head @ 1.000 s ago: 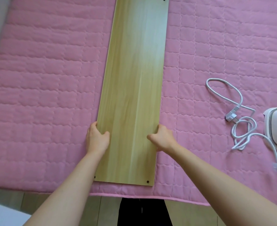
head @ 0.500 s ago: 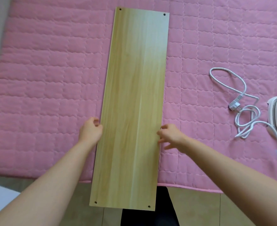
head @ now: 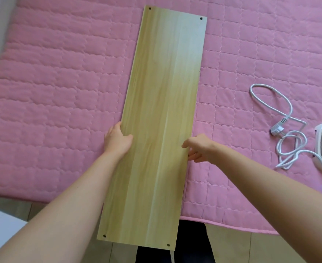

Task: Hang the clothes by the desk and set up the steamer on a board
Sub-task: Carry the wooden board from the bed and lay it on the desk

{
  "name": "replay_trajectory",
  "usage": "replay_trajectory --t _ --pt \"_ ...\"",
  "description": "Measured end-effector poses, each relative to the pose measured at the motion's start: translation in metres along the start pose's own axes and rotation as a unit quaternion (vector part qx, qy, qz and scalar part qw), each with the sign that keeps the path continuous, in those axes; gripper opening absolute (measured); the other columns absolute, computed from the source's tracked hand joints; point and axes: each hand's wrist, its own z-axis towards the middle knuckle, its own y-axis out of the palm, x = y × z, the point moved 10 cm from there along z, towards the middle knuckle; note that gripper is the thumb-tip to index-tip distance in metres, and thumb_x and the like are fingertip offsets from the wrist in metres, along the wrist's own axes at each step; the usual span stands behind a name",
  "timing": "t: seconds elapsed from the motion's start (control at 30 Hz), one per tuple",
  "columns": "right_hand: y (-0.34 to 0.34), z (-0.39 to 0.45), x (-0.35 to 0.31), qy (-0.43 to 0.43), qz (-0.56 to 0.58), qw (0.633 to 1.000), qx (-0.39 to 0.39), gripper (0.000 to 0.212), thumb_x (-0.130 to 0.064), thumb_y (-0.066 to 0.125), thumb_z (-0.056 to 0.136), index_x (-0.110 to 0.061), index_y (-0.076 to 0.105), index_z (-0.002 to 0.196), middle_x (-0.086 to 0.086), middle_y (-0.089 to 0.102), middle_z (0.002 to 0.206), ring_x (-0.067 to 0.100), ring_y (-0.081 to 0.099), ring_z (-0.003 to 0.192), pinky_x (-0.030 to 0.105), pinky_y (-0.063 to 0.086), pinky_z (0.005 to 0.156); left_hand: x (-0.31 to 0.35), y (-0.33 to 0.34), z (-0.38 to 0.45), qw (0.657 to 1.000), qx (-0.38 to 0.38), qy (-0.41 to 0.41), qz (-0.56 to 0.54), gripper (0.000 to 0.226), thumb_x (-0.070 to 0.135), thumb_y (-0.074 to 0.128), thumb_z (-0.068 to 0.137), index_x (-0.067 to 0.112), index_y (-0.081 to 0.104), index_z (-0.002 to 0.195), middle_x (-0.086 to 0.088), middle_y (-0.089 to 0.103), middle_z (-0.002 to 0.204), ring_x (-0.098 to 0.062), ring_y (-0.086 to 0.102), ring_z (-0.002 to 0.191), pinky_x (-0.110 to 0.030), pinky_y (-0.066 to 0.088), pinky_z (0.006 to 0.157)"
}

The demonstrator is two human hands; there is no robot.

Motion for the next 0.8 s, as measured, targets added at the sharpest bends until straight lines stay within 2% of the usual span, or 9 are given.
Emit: replay_trajectory --t 0.1,0.2,0.37,0.43,0.5,0.6,0.7,0.8 --pt "0.006 -0.001 0.005 0.004 -0.003 1.000 -0.013 0.017 -0.018 0.057 0.083 -0.004 0.055 0.094 0.023 0.067 0.096 0.032 0.070 0.084 0.035 0.052 0.076 -0.003 0.001 -0.007 1.000 0.013 -0.017 -0.002 0.068 0.022 0.058 0.085 0.011 0.031 0.147 -0.012 0.038 0.148 -0.032 0.034 0.135 -0.040 0.027 0.113" --pt "0.019 -0.004 0.019 0.005 0.016 0.999 -0.031 0.004 -0.009 0.053 0.081 -0.007 0.050 0.081 0.012 0.052 0.069 0.025 0.058 0.059 0.030 0.046 0.063 -0.010 0.001 -0.018 0.999 0.030 -0.032 0.006 0.067 0.021 0.060 0.085 0.010 0.033 0.145 -0.014 0.039 0.146 -0.033 0.033 0.135 -0.038 0.023 0.114" --pt "0.042 -0.013 0.046 -0.009 0.024 0.998 -0.056 0.005 -0.006 0.051 0.080 -0.006 0.053 0.085 0.013 0.052 0.076 0.026 0.059 0.068 0.032 0.047 0.066 -0.034 0.008 -0.041 0.993 0.080 -0.081 -0.001 0.066 0.023 0.062 0.083 0.011 0.036 0.143 -0.013 0.039 0.145 -0.033 0.032 0.133 -0.037 0.021 0.112" --pt "0.051 -0.020 0.058 -0.018 0.023 0.998 -0.058 0.008 -0.002 0.048 0.077 -0.008 0.050 0.073 0.009 0.050 0.066 0.024 0.053 0.062 0.028 0.044 0.059 -0.044 0.014 -0.053 0.990 0.091 -0.104 -0.003 0.067 0.023 0.062 0.083 0.011 0.035 0.143 -0.013 0.037 0.145 -0.034 0.031 0.132 -0.037 0.020 0.111" --pt "0.060 -0.028 0.072 -0.032 0.020 0.998 -0.058 0.015 -0.002 0.041 0.068 -0.013 0.041 0.058 0.003 0.042 0.053 0.019 0.040 0.049 0.022 0.034 0.048 -0.053 0.017 -0.064 0.989 0.095 -0.115 0.002 0.066 0.024 0.063 0.082 0.010 0.036 0.141 -0.015 0.039 0.144 -0.034 0.031 0.132 -0.038 0.021 0.111" --pt "0.078 -0.037 0.094 -0.027 0.026 0.997 -0.067 0.019 -0.002 0.038 0.064 -0.016 0.036 0.053 -0.001 0.035 0.050 0.015 0.030 0.044 0.020 0.025 0.044 -0.070 0.017 -0.080 0.988 0.093 -0.123 0.003 0.060 0.020 0.063 0.082 0.009 0.042 0.137 -0.018 0.045 0.138 -0.035 0.036 0.129 -0.038 0.024 0.110" --pt "0.088 -0.040 0.103 -0.009 -0.015 0.997 -0.079 0.014 -0.007 0.047 0.065 -0.016 0.041 0.056 0.004 0.043 0.057 0.022 0.044 0.057 0.024 0.033 0.049 -0.084 0.016 -0.092 0.988 0.091 -0.123 -0.009 0.054 0.017 0.063 0.082 0.008 0.046 0.132 -0.017 0.050 0.134 -0.035 0.040 0.127 -0.039 0.029 0.109" --pt "0.086 -0.033 0.099 0.013 -0.065 0.992 -0.105 0.015 -0.006 0.048 0.080 -0.011 0.049 0.066 0.013 0.054 0.070 0.027 0.055 0.068 0.028 0.041 0.054 -0.092 0.017 -0.092 0.987 0.084 -0.131 -0.028 0.051 0.018 0.064 0.080 0.009 0.050 0.129 -0.015 0.055 0.130 -0.033 0.044 0.124 -0.041 0.032 0.108"
